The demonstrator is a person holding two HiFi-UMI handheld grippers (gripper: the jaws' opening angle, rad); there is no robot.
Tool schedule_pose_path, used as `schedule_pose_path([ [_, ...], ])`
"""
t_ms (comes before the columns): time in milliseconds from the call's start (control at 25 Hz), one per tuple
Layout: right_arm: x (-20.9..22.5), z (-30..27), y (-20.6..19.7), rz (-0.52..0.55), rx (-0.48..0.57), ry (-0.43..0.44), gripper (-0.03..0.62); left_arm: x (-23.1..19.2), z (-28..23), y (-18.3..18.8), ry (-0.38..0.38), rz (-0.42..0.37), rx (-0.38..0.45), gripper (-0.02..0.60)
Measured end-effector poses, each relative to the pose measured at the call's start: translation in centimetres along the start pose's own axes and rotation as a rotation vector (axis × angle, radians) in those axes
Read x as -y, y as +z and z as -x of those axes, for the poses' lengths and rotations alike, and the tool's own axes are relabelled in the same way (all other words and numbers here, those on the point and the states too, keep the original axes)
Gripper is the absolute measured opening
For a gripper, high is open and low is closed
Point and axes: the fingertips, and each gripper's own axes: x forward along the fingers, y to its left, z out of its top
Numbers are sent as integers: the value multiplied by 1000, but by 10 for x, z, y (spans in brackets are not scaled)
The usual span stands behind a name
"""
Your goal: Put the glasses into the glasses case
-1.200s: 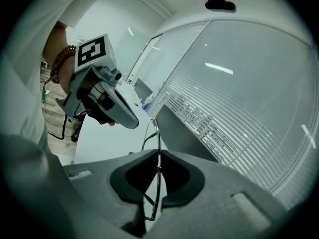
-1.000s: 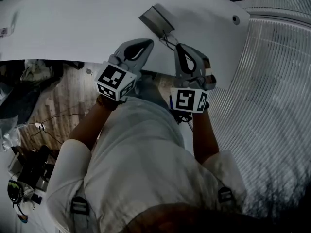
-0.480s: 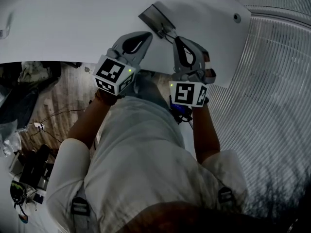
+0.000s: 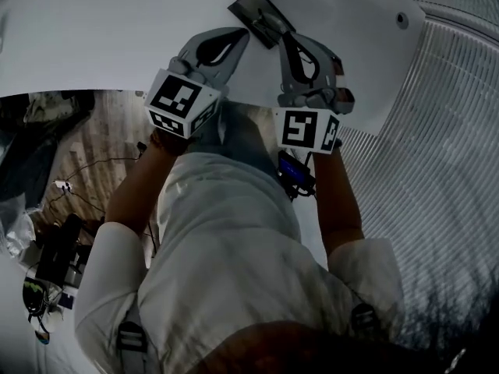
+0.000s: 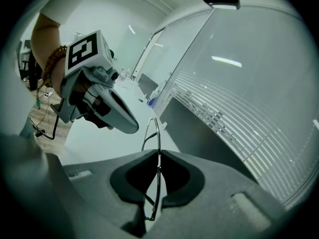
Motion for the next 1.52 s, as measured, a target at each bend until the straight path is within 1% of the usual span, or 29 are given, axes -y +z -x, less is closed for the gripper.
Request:
schedule_pose_path([
  [200,-17,-55,-14,-24,-42,38,18,-45,-13,-23,13,18,-14,0],
  [280,-25,-70,-21,-32,-67,55,18,-56,-16,-33,16,31,-24,0],
  [480,-40,-103,-31,-42,-117,66,18,-80,-24,-49,14,51,-30,0],
  [640,-49,-128,-57,-39,-160,83,18,-93,-38,-63,2,71,-51,0],
  [800,-57,-138,-75,-50,-212,90,18,-99,-46,-76,-6,70,-73,0],
  [880,-63,-143,-79,-47,-229,87,18,-100,-45,-80,-15,76,-85,0],
  [1000,-69,-149,-81,-41,-254,75,18,-102,-41,-79,-23,83,-80,0],
  [1160,-68,-153,-91,7,-295,36,18,-103,-39,-87,-21,95,-93,0],
  [1320,-71,-156,-99,95,-331,13,18,-104,-39,-94,-21,117,-103,0],
  [1440,-75,-159,-102,150,-336,2,18,-107,-42,-98,-13,122,-103,0],
  [1520,-76,-161,-104,167,-343,-7,18,-107,-42,-100,-14,126,-105,0],
])
